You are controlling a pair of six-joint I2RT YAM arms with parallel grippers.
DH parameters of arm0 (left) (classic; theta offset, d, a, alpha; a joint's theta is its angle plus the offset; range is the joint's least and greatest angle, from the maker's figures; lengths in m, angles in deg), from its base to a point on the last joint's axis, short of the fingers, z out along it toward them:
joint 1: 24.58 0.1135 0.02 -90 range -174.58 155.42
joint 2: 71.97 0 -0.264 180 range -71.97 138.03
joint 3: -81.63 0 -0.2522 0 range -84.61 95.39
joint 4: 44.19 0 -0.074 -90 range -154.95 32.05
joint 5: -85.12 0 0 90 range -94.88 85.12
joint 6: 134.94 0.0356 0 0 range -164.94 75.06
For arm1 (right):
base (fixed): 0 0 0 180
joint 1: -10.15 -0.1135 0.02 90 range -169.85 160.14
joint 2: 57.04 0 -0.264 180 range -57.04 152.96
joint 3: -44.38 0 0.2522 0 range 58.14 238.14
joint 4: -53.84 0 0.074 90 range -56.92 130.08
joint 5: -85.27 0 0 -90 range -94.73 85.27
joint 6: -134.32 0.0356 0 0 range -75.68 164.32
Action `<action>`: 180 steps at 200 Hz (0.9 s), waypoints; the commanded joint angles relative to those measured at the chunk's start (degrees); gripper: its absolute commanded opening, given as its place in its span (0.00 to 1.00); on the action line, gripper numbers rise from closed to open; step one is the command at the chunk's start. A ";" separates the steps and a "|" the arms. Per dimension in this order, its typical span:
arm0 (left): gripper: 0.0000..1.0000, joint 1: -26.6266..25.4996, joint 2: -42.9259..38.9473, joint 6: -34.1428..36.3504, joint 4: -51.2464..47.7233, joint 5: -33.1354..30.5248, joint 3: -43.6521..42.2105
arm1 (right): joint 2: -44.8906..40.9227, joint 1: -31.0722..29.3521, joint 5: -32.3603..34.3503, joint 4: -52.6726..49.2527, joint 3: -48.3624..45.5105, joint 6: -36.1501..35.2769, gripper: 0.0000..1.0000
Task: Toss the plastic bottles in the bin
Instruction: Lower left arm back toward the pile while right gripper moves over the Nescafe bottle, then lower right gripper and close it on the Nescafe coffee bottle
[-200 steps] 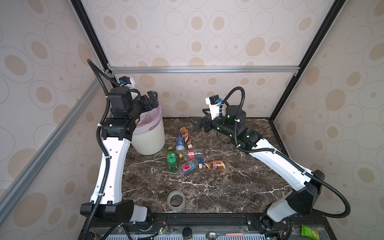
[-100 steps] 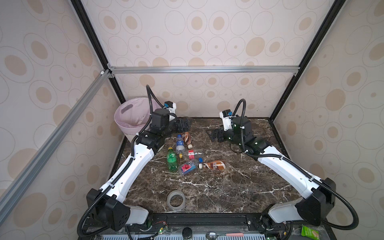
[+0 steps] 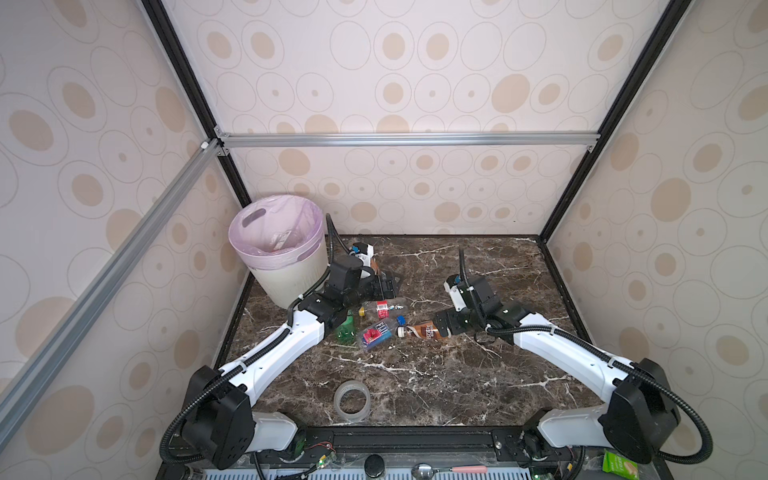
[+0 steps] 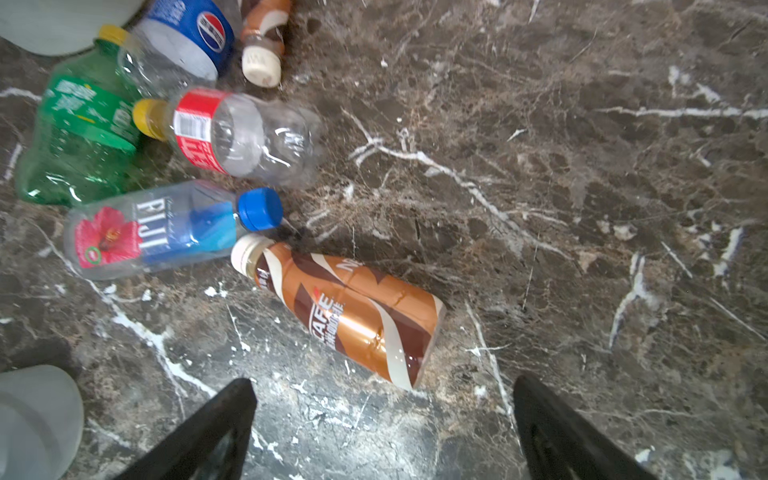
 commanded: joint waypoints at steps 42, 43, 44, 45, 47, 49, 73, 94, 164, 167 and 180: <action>0.99 -0.40 -0.80 -3.03 6.01 2.73 -3.44 | 8.22 -3.97 6.17 -1.56 0.35 -4.53 1.00; 0.99 -0.41 -0.80 -2.99 6.02 2.74 -3.44 | 8.30 -4.06 6.17 -1.51 0.36 -4.60 1.00; 0.99 -0.41 -0.79 -2.93 5.99 2.74 -3.44 | 8.42 -4.10 6.17 -1.49 0.36 -4.63 1.00; 0.99 -0.41 -0.79 -2.94 5.97 2.65 -3.36 | 8.57 -4.12 6.13 -1.48 0.36 -4.70 1.00; 0.99 -0.43 -0.84 -2.82 5.78 2.61 -3.36 | 8.75 -4.14 6.09 -1.31 0.36 -4.83 1.00; 0.99 -0.42 -0.91 -2.74 5.69 2.64 -3.29 | 8.91 -4.21 6.11 -1.23 0.32 -5.00 1.00; 0.99 -0.41 -0.29 -1.56 4.23 2.60 -2.33 | 10.75 -4.58 6.03 0.32 0.50 -5.41 1.00; 0.99 -0.37 0.58 -1.19 3.76 2.73 -1.88 | 12.58 -4.61 6.59 0.24 1.48 -5.81 1.00; 0.99 -0.41 1.60 -2.10 5.38 3.18 -2.62 | 15.44 -4.66 9.24 -0.05 3.24 -6.40 1.00; 0.99 -0.41 1.63 -2.12 5.47 3.25 -2.65 | 15.53 -4.64 9.32 -0.01 3.41 -6.39 1.00; 0.99 -0.41 1.84 -2.20 5.60 3.35 -2.65 | 16.21 -4.60 9.40 0.33 3.70 -6.09 1.00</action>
